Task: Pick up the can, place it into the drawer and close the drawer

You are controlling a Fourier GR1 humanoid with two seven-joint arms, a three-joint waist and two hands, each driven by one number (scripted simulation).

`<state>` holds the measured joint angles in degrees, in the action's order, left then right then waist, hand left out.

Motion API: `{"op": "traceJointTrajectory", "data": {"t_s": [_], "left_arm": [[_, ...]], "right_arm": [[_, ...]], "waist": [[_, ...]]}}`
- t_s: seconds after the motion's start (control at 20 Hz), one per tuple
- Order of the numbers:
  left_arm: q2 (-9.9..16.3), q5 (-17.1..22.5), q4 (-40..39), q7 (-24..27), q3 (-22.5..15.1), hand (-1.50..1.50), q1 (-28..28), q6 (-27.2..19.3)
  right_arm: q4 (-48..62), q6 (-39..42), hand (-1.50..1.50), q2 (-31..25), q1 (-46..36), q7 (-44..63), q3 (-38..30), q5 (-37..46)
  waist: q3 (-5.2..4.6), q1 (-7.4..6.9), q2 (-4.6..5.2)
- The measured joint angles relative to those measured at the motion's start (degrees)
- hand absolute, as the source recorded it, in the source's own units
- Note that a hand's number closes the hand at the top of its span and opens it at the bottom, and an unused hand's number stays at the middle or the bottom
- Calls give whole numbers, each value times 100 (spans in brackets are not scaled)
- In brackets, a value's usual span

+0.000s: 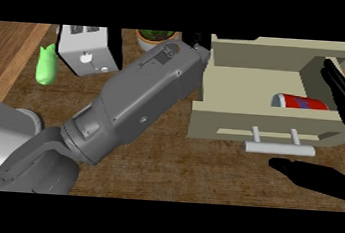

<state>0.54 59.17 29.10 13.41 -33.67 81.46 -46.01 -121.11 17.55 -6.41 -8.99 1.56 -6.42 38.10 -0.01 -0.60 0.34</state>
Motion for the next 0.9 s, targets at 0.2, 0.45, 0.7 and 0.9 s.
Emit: {"op": "traceJointTrajectory", "data": {"t_s": [0.2,0.45,0.7,0.9], "left_arm": [[115,-121,150,-123,28,-150,-69,-39],[400,-275,389,-337,-1,-150,-219,-19],[712,-420,743,-541,-24,-150,-427,-39],[974,-533,1117,-772,-34,-150,-609,-107]], "right_arm": [[845,-301,-150,-97,-568,-116,355,699],[2091,-790,-150,-182,-1067,-422,740,1492],[3331,-1296,-150,-284,-1561,-598,956,2223],[4457,-1844,-150,-223,-2080,-653,869,2566]], "waist": [[-1,-46,-14],[0,-105,-16],[0,-150,-25],[2,-178,-24]]}}
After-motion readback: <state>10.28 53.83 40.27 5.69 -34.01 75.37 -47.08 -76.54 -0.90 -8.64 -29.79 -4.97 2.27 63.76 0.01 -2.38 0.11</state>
